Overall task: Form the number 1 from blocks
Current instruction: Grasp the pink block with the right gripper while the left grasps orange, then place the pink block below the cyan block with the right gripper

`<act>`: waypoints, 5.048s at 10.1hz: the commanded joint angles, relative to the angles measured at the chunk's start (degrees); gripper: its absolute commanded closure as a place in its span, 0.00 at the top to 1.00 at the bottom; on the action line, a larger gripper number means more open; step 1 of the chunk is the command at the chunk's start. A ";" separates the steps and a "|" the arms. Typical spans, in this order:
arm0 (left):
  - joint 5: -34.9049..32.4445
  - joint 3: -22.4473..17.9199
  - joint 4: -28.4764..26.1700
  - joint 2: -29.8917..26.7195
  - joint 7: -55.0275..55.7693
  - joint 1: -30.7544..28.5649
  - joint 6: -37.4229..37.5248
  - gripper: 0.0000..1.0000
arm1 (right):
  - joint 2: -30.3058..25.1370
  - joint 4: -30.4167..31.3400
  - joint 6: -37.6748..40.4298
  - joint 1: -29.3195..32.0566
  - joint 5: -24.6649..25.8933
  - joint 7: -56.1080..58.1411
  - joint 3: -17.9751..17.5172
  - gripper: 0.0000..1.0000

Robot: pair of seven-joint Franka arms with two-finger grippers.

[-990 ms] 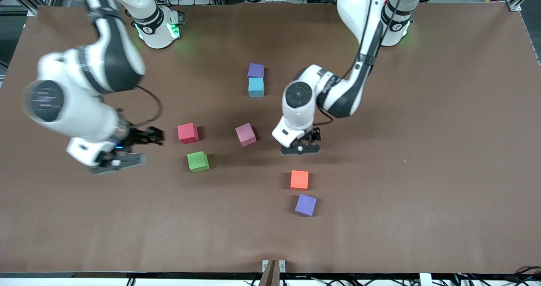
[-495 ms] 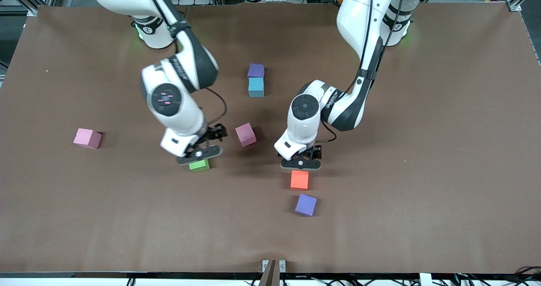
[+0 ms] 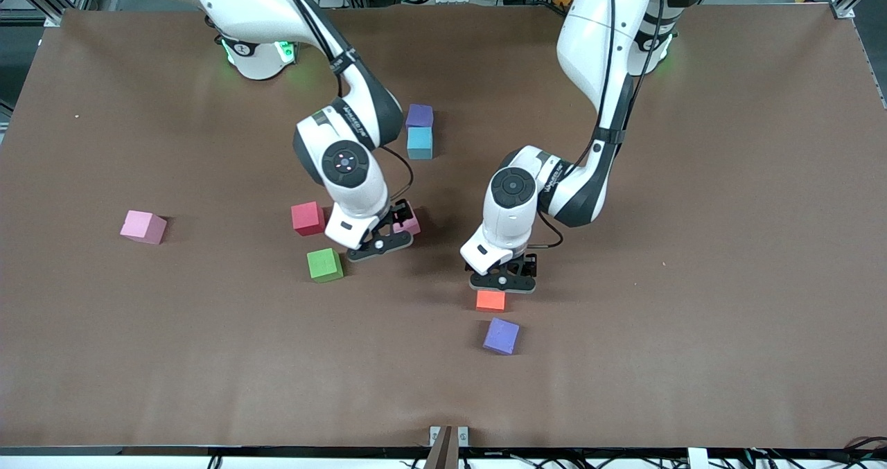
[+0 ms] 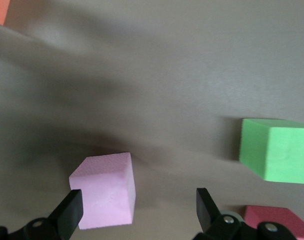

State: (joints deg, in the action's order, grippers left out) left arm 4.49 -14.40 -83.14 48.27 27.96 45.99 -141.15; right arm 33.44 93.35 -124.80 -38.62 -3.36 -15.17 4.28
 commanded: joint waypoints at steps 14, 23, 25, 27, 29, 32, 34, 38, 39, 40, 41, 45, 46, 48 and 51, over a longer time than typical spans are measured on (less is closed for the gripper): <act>-0.97 0.07 1.57 4.55 2.01 -0.11 -9.76 1.00 | 4.17 7.53 -12.03 -5.32 -1.03 0.23 0.46 0.38; -0.97 -0.02 1.84 4.82 1.31 -1.43 -12.13 1.00 | -0.91 9.81 -0.79 -7.69 -5.15 -15.66 -0.41 0.00; -0.80 -0.37 3.93 5.08 1.22 -2.04 -9.86 1.00 | -4.07 15.34 -4.20 -8.74 -7.27 -16.29 -0.42 0.00; -0.71 -0.11 6.74 5.25 0.96 -2.74 -4.33 1.00 | -4.35 17.04 -6.33 -10.59 -7.89 -19.97 -0.42 0.00; -0.53 0.68 7.64 5.52 0.96 -3.45 -2.82 1.00 | -4.35 17.56 -6.94 -12.34 -7.98 -22.96 -0.42 0.00; 2.02 0.86 10.52 6.48 0.96 -3.89 1.12 1.00 | -4.35 18.97 -7.91 -14.37 -7.98 -25.00 -0.42 0.00; 3.15 1.21 11.15 7.19 1.05 -4.24 1.49 1.00 | -4.35 20.11 -9.75 -14.64 -7.98 -25.00 -0.42 0.00; 6.23 1.39 11.77 7.36 1.05 -5.03 2.02 1.00 | -3.91 20.12 -9.59 -15.34 -7.98 -26.67 -0.42 0.05; 6.23 1.39 12.55 8.06 1.05 -5.12 2.02 1.00 | -3.82 20.12 -9.58 -15.25 -7.98 -26.67 -0.42 0.73; 6.23 1.39 13.08 8.59 1.05 -5.12 2.02 1.00 | -3.82 20.12 -9.24 -15.25 -7.89 -26.23 -0.42 1.00; 6.23 1.30 13.17 8.59 1.05 -5.12 2.02 1.00 | -4.08 20.12 -8.89 -15.25 -7.89 -25.79 -0.42 1.00; 6.15 1.13 13.09 8.42 0.96 -5.56 4.02 0.12 | -9.43 19.07 -2.93 -11.50 -7.80 -20.63 0.11 1.00; 6.15 0.95 13.09 8.25 0.96 -5.56 5.09 0.00 | -11.71 18.54 -0.12 -8.95 -7.80 -17.73 0.11 1.00; 6.15 0.69 13.09 7.98 0.96 -5.56 5.53 0.00 | -14.45 15.82 5.50 -3.33 -7.80 -13.59 0.11 1.00; 6.15 1.30 13.00 6.58 1.57 -5.21 9.31 0.00 | -14.81 12.12 8.87 5.29 -6.84 -8.23 0.29 1.00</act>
State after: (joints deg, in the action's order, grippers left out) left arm 9.28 -13.29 -70.86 55.70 28.99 40.48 -134.42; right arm 18.47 106.46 -116.86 -36.73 -10.08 -25.97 5.15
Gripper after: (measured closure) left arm 0.392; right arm 0.000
